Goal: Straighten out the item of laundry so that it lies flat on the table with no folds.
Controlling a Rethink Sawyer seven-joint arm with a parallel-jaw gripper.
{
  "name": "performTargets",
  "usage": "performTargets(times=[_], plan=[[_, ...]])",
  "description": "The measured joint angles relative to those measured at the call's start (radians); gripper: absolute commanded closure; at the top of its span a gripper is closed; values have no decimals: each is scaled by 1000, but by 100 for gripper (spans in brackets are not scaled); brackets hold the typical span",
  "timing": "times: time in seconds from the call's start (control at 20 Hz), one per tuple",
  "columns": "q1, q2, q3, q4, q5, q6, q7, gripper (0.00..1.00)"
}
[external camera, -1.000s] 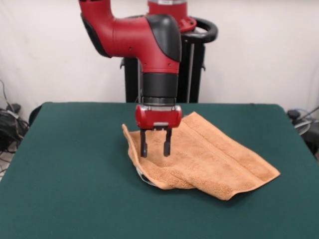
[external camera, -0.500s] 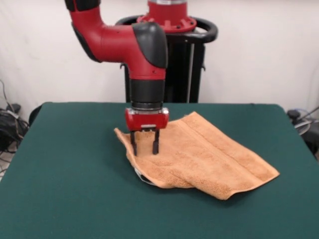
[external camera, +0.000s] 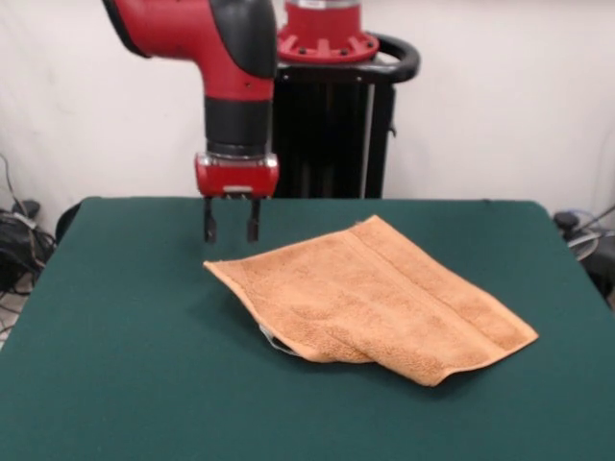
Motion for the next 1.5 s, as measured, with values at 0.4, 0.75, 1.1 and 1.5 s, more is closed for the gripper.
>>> performTargets(times=[0.4, 0.75, 1.1, 1.5], plan=[[-62, 28, -10, 6, -59, -103, 0, 0], [-79, 29, 28, 58, -46, -107, 0, 0], [-11, -79, 65, 135, 65, -70, 9, 0], [156, -160, 65, 128, 206, -60, 26, 0]])
